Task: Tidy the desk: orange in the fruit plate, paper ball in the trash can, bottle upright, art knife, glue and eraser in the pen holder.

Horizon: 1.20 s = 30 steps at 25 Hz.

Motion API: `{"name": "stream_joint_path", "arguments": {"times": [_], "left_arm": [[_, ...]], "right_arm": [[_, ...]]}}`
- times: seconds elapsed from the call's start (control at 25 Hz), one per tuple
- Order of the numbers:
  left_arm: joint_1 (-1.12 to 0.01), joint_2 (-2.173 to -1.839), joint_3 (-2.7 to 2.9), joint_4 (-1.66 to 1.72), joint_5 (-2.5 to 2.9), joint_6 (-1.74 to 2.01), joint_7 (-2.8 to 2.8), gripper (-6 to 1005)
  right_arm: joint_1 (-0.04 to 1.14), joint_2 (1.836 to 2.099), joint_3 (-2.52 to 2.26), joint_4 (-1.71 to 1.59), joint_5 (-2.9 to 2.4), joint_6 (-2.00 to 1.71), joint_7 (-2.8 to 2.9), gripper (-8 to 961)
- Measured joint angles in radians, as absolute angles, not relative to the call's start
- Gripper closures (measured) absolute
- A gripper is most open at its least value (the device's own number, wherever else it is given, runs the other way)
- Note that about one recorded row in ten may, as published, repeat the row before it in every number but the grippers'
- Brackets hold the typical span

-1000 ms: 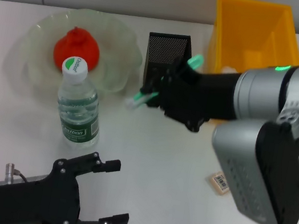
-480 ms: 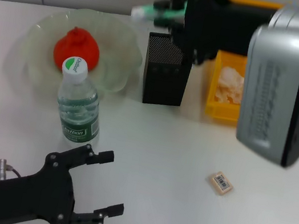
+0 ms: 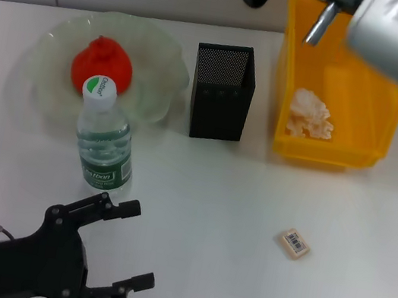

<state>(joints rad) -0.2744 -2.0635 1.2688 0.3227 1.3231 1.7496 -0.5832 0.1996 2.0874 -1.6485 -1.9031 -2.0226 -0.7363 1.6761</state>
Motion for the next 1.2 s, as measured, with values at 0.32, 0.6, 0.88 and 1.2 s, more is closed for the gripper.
{"name": "stream_joint_path", "arguments": {"times": [0.32,0.6,0.88,1.2], "left_arm": [[-0.274,-2.064,1.255,0.324,1.323,1.75,-0.581,184],[-0.273,-2.064,1.25,0.321,1.324,1.748,-0.589,184],[-0.274,-2.06,1.244,0.323,1.324,1.751,-0.603,184],[-0.267,-2.06,1.225,0.321,1.329,1.747,-0.609,184]], "right_arm": [[0.167,2.082,-1.51,-1.715,-1.595,-0.708,1.703,787],[0.244,2.081,-1.377,-1.455,-1.427,-0.843,1.62,787],[0.315,2.082,-1.363,-1.303,-1.393,-0.869,1.52,788],[0.388,2.077,-1.225,-1.163,-1.366,-1.035,1.498,788]]}}
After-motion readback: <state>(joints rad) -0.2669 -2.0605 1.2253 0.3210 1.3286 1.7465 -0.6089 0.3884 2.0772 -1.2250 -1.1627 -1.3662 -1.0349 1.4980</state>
